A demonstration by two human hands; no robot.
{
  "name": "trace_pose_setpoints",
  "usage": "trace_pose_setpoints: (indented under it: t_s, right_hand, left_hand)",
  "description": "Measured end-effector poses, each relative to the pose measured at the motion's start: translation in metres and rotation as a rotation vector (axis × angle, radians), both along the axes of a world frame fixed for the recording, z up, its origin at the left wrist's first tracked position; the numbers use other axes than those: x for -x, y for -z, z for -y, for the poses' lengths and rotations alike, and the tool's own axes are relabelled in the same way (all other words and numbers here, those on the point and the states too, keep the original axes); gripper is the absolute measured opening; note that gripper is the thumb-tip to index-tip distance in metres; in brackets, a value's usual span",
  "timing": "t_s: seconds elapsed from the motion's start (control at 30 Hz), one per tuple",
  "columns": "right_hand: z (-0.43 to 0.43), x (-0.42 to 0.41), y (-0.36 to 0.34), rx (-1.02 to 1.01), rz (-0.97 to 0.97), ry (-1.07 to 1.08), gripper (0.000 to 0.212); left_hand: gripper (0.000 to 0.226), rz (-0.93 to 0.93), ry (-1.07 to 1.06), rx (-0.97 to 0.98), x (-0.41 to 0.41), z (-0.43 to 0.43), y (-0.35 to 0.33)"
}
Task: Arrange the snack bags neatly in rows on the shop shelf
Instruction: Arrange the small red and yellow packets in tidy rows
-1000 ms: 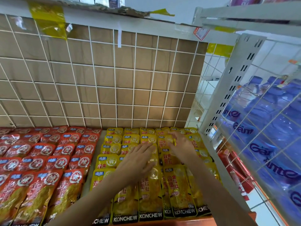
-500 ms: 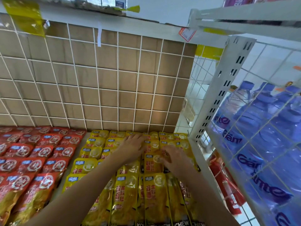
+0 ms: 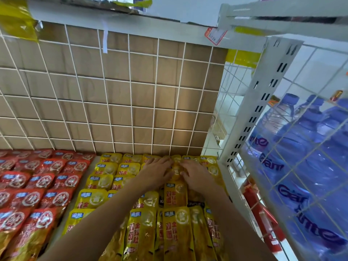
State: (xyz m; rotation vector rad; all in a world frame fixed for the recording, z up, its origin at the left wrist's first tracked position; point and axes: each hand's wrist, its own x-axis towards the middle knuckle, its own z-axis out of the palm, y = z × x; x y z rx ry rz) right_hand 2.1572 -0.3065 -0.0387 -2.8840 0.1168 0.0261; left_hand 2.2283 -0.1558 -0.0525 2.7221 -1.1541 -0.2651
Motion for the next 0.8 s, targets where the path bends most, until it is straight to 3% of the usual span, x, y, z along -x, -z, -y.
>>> trace_pose_setpoints:
  t_s: [0.1,0.23,0.33,0.5,0.6,0.8]
  right_hand:
    - [0.002,0.000,-0.002,0.022,0.002,-0.030,0.039]
    - [0.002,-0.001,0.001,0.023,0.013,-0.032,0.039]
    - [0.002,0.000,0.001,0.009,0.009,-0.027,0.040]
    - [0.000,0.004,-0.003,-0.064,0.143,0.005,0.038]
    - [-0.002,0.012,-0.006,-0.063,0.224,0.027,0.032]
    - [-0.009,0.034,-0.012,0.015,0.098,0.051,0.025]
  left_hand:
    - [0.087,0.009,0.025,0.015,-0.002,-0.002,0.002]
    - [0.073,0.053,0.019,0.037,-0.005,-0.003,0.008]
    - [0.090,0.037,0.024,0.036,-0.005,-0.005,0.009]
    - [0.050,-0.026,0.015,0.149,-0.010,-0.007,0.006]
    - [0.049,-0.076,0.034,0.226,-0.017,-0.014,0.006]
    - [0.048,-0.123,0.202,0.153,-0.024,-0.017,0.003]
